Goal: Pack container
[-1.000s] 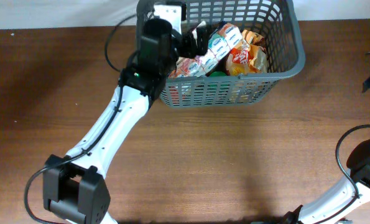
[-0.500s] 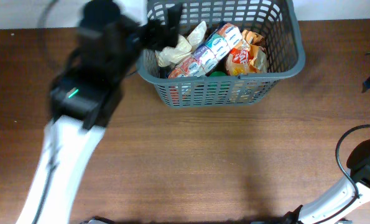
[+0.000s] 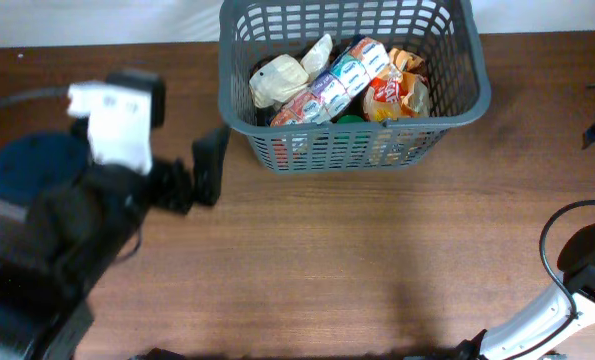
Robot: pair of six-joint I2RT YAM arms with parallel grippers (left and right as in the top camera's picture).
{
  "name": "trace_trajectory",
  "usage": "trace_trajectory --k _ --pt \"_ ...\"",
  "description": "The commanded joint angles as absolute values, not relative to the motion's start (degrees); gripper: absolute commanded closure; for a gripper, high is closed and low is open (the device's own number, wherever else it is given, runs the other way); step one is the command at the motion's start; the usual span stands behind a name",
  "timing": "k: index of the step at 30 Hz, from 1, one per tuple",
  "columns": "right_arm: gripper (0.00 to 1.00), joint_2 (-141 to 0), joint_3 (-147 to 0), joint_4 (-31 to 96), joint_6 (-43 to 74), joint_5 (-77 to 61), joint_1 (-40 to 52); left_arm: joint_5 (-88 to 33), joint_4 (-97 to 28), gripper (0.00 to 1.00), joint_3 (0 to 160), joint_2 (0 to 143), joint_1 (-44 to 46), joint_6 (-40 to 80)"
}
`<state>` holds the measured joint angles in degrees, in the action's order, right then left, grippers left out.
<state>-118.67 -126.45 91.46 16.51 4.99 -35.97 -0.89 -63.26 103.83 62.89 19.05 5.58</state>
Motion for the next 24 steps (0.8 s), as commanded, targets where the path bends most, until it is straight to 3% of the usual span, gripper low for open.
trace_trajectory --k 1,11,24 --pt "0.01 -118.4 -126.2 91.5 17.0 5.1 -36.1 -2.1 -67.4 0.01 104.0 58.4 19.0 8.0" --pt "0.01 -118.4 -126.2 91.5 17.0 5.1 -36.1 -2.1 -85.9 0.01 104.0 51.0 19.0 14.8" --pt "0.01 -118.4 -126.2 91.5 17.0 5.1 -36.1 -1.1 -95.4 0.01 104.0 41.7 19.0 21.9"
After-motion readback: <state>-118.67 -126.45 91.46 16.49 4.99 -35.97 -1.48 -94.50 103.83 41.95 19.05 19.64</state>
